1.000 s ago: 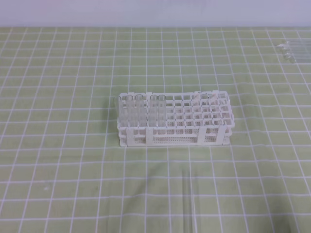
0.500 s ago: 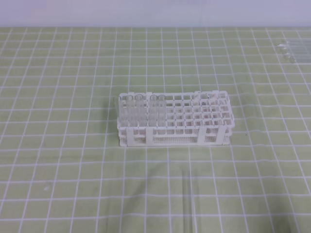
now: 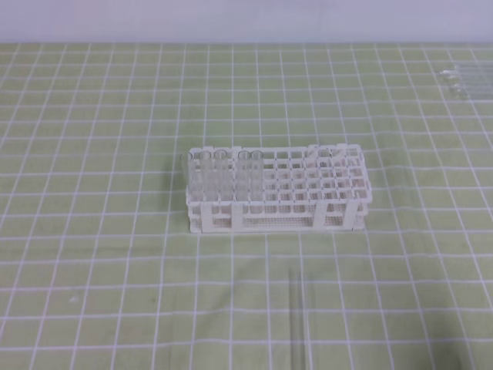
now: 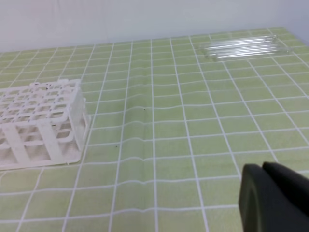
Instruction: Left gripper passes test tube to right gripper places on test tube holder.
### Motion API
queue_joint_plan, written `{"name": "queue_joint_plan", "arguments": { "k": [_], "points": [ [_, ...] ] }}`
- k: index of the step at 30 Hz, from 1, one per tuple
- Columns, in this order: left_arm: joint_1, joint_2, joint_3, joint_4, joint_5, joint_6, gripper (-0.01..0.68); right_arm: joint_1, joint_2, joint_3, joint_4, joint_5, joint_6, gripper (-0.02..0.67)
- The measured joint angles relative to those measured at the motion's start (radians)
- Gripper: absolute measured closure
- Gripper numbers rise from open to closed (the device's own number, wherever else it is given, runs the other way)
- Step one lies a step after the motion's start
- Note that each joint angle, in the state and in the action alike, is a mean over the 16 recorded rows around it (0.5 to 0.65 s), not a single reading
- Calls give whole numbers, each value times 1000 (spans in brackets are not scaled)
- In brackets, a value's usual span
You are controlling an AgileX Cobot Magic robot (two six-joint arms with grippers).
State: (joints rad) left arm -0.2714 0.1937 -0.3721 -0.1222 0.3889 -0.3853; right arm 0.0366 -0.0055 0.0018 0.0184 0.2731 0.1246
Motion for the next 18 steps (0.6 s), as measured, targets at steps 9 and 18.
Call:
{"name": "queue_joint_plan", "arguments": {
  "k": [9,18],
  "points": [
    [-158,514,-453,-130,355,313,675,0,0,0,0,0,0,666],
    [-382,1160,-809,-136,558,394,675,0,0,0,0,0,0,666]
  ]
}}
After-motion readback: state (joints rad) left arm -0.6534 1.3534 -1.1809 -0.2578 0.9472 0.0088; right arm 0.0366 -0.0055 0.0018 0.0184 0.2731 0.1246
